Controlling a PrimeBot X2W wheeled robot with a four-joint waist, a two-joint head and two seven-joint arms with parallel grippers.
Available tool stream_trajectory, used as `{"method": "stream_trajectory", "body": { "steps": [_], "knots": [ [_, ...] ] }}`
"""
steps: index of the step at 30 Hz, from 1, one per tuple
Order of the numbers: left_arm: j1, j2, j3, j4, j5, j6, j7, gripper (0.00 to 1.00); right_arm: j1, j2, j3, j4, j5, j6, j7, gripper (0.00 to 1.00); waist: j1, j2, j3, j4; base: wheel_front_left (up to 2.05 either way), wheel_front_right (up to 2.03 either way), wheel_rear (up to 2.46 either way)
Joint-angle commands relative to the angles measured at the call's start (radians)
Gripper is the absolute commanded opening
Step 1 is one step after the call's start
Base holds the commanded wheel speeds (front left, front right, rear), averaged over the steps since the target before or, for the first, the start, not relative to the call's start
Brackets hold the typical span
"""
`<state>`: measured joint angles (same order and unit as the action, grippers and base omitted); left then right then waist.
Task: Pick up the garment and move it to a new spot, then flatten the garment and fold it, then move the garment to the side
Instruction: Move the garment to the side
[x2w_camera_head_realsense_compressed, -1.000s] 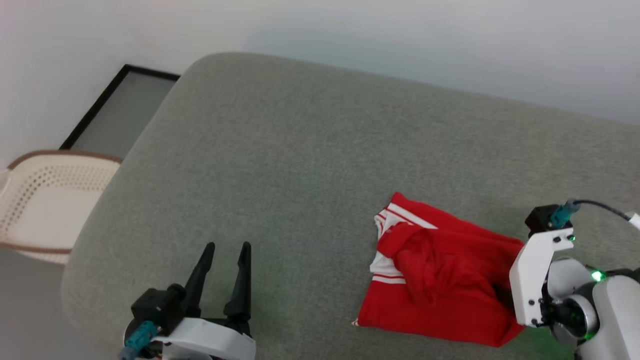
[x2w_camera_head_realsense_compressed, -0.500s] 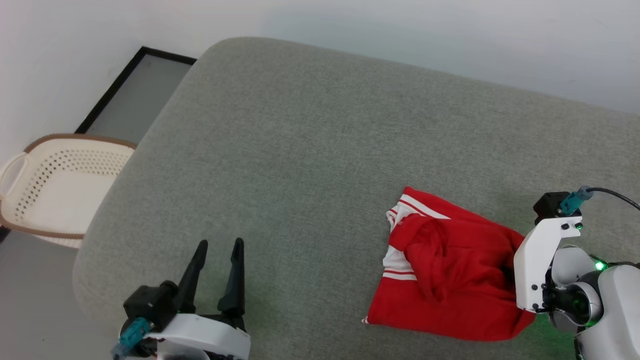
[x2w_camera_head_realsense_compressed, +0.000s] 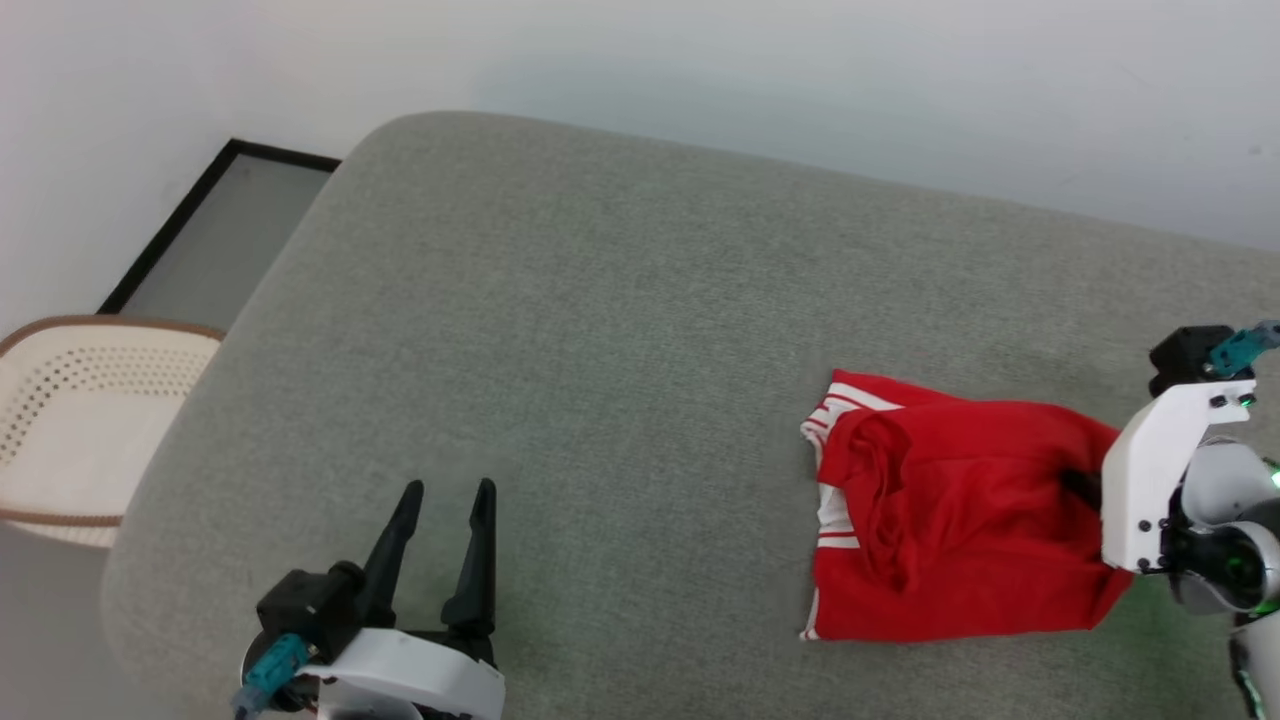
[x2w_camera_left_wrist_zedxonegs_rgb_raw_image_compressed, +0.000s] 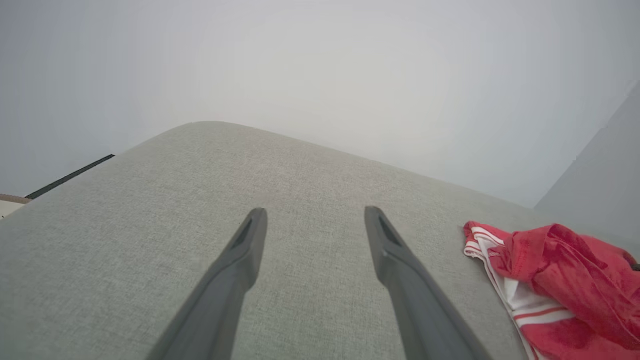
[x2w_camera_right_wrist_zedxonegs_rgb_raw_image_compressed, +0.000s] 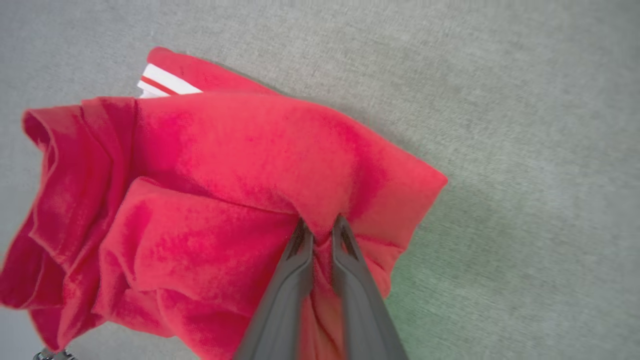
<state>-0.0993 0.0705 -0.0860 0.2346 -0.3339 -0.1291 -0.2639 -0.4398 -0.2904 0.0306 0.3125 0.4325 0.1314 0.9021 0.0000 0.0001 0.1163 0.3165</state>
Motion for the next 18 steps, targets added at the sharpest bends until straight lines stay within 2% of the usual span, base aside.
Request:
{"method": "stream_trajectory", "body": {
  "steps": [1,9,18],
  "knots": [
    [-0.006,0.006,0.000,0.000,0.002,-0.003,0.000,1.00,-0.011,-0.020,0.012,-0.004,0.019,-0.002,-0.008,0.00,0.0000,-0.0001,-0.007,-0.013,0.00,0.00,0.00],
    [-0.045,0.030,-0.032,0.004,-0.021,-0.003,0.000,1.00,-0.045,-0.140,0.055,0.000,0.081,-0.002,-0.039,0.00,0.0000,-0.0001,0.011,-0.050,0.00,0.00,0.00],
    [-0.099,0.050,-0.063,-0.005,-0.032,-0.003,0.000,1.00,-0.088,-0.237,0.060,0.032,0.108,-0.002,-0.108,0.00,0.0000,-0.0001,0.064,-0.105,0.00,0.00,0.00]
  ]
}}
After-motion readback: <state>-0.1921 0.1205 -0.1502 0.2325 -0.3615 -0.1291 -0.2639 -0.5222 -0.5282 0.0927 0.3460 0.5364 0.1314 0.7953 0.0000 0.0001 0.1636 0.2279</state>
